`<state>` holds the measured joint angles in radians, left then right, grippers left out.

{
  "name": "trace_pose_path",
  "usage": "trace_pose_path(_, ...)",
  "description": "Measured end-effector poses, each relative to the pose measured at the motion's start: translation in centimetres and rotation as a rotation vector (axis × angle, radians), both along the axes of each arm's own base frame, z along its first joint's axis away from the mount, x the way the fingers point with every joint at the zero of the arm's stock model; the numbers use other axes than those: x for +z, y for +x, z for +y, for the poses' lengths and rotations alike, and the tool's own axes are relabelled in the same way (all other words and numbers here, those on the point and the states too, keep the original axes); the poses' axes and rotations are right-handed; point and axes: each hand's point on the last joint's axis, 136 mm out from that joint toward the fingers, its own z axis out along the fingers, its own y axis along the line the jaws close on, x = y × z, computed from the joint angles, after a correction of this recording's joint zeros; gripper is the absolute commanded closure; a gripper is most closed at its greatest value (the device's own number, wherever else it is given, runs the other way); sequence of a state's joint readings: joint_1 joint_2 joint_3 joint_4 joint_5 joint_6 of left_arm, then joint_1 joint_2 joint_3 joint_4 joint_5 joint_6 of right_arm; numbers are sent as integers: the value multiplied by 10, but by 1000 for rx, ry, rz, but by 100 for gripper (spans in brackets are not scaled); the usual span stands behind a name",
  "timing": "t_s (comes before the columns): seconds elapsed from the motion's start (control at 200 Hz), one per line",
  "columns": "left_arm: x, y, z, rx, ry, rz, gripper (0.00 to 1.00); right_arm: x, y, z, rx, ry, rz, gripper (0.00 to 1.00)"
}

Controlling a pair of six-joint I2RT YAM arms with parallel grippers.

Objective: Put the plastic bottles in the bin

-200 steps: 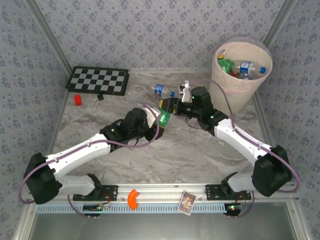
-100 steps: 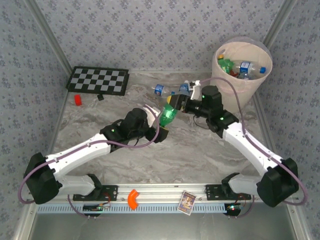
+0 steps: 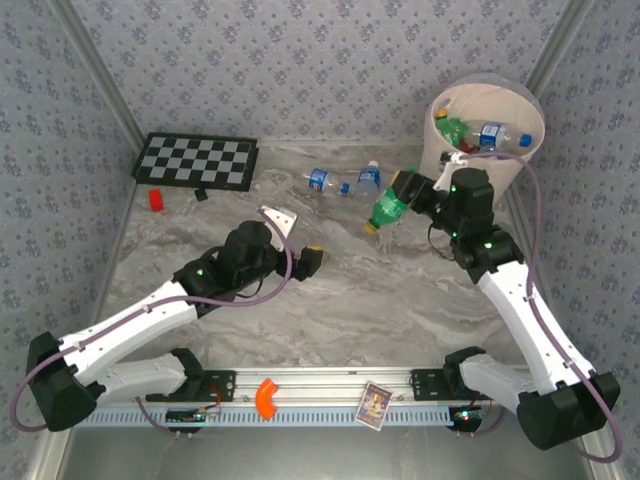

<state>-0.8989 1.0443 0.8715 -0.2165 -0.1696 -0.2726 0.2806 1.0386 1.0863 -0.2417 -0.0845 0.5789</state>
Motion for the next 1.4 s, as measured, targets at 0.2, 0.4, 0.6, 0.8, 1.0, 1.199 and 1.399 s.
trace_pose_path(0.2,-14,-7,12,23,-6,21,0,68,14,-71,-252,-14,-133,53)
trace_pose_path(0.4,-18,-13,19,32,-30,27,0,121,30,-133,-499,-34,-248,54)
trace_pose_path(0.6,-18,-20,26,37,-61,27,0,143,67,-176,-708,-167,-294,54)
trace_pose_path(0.8,-12,-25,33,42,-97,15,0,139,110,-204,-832,-398,-271,52)
trace_pose_path(1.0,-10,-27,36,45,-114,13,0,134,140,-229,-894,-585,-228,50)
trace_pose_path(1.199,-12,-27,36,47,-111,17,0,122,149,-254,-932,-674,-172,37)
trace_pose_path(1.399,-12,-27,36,47,-111,18,0,105,147,-269,-922,-701,-83,0)
